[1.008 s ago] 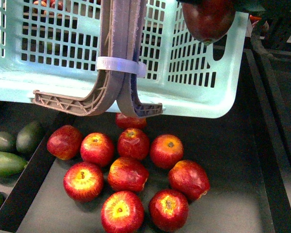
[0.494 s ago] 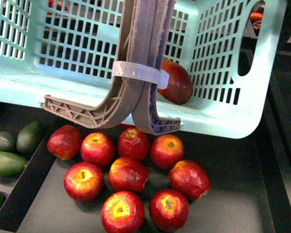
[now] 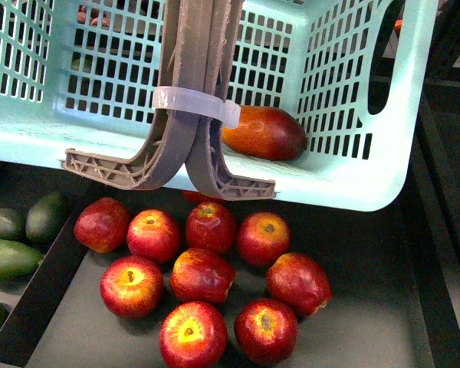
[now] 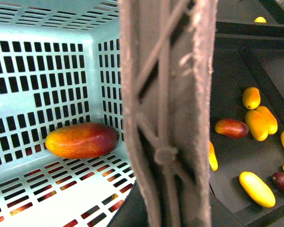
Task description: Pick mango and avocado into basket
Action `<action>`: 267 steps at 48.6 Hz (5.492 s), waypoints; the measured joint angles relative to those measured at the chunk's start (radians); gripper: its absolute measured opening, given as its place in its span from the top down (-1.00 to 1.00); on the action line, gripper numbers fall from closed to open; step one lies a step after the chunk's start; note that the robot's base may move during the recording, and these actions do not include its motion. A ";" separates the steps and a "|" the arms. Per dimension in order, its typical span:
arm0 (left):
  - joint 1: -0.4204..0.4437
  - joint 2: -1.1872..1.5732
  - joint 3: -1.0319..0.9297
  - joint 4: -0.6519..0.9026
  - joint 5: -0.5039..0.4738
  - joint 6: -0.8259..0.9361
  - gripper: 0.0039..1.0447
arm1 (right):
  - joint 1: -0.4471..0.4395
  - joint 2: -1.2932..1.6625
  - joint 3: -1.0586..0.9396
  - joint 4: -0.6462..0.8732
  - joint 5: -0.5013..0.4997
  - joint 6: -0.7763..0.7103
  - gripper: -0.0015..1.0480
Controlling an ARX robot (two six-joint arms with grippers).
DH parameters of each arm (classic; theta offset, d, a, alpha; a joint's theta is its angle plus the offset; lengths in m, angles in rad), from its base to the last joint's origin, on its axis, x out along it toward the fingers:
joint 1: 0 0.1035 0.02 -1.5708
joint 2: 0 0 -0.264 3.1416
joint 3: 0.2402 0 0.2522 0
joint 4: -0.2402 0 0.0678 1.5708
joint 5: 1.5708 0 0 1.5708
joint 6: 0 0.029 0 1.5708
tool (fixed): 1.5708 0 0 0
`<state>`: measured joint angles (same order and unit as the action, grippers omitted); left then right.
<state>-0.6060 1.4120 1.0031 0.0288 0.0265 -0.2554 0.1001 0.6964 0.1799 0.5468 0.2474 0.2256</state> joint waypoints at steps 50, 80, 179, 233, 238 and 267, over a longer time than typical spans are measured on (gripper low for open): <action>-0.003 0.000 0.000 0.000 0.003 0.000 0.89 | -0.098 -0.477 -0.175 -0.327 -0.245 -0.224 0.91; -0.011 0.001 0.000 0.000 0.020 0.003 0.89 | -0.098 -0.489 -0.175 -0.329 -0.242 -0.222 -0.89; 0.005 0.002 0.001 -0.002 0.000 0.009 0.89 | -0.163 -0.212 -0.150 -0.123 0.074 -0.108 -0.85; -0.005 0.002 0.001 -0.002 0.002 0.008 0.89 | -0.263 1.796 0.948 0.079 -0.557 -0.666 -0.85; -0.003 0.002 0.001 -0.002 -0.002 0.008 0.89 | -0.259 1.851 1.000 0.071 -0.555 -0.666 -0.85; -0.003 0.002 0.001 -0.002 0.002 0.008 0.89 | -0.224 2.041 1.253 0.076 -0.528 -0.553 -0.85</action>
<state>-0.6090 1.4136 1.0039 0.0265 0.0288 -0.2474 -0.1234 2.7373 1.4326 0.6224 -0.2806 -0.3275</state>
